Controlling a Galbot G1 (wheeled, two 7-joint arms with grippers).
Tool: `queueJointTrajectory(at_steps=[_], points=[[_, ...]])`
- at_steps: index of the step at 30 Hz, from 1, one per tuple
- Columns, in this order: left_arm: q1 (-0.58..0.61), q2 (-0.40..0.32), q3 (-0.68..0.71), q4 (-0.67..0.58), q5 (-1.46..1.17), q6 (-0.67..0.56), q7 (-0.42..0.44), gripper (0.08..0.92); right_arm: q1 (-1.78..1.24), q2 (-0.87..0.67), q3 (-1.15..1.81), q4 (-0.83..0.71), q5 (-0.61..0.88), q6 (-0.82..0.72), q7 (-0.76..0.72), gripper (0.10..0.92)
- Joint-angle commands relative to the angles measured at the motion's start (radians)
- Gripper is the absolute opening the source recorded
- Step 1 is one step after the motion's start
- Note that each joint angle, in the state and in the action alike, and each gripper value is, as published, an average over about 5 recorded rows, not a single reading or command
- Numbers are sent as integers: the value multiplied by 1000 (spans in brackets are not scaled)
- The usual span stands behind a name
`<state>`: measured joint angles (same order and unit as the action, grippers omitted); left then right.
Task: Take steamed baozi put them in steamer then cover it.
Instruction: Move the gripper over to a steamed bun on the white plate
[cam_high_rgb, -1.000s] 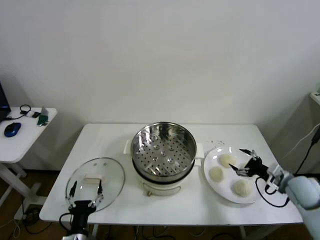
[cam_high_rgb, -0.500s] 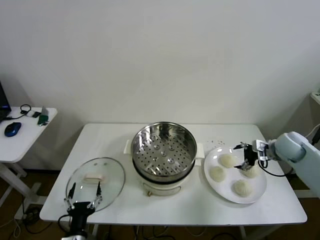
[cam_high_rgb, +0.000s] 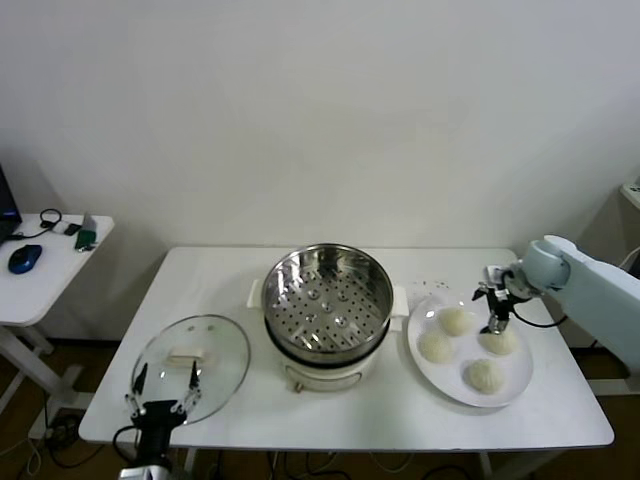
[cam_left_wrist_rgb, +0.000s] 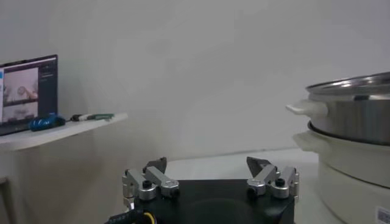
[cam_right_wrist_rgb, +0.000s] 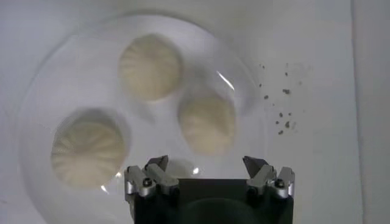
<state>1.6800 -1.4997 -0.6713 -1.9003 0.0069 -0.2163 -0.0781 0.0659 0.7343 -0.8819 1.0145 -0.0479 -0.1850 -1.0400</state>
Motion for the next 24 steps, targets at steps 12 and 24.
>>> queueJointTrajectory(at_steps=[12, 24], points=[[3, 7, -8, 8, -1, -6, 1, 823, 17, 201, -81, -209, -26, 16, -21, 823], [2, 9, -6, 13, -1, -3, -10, 823, 17, 217, -76, -234, -42, 37, -34, 802]])
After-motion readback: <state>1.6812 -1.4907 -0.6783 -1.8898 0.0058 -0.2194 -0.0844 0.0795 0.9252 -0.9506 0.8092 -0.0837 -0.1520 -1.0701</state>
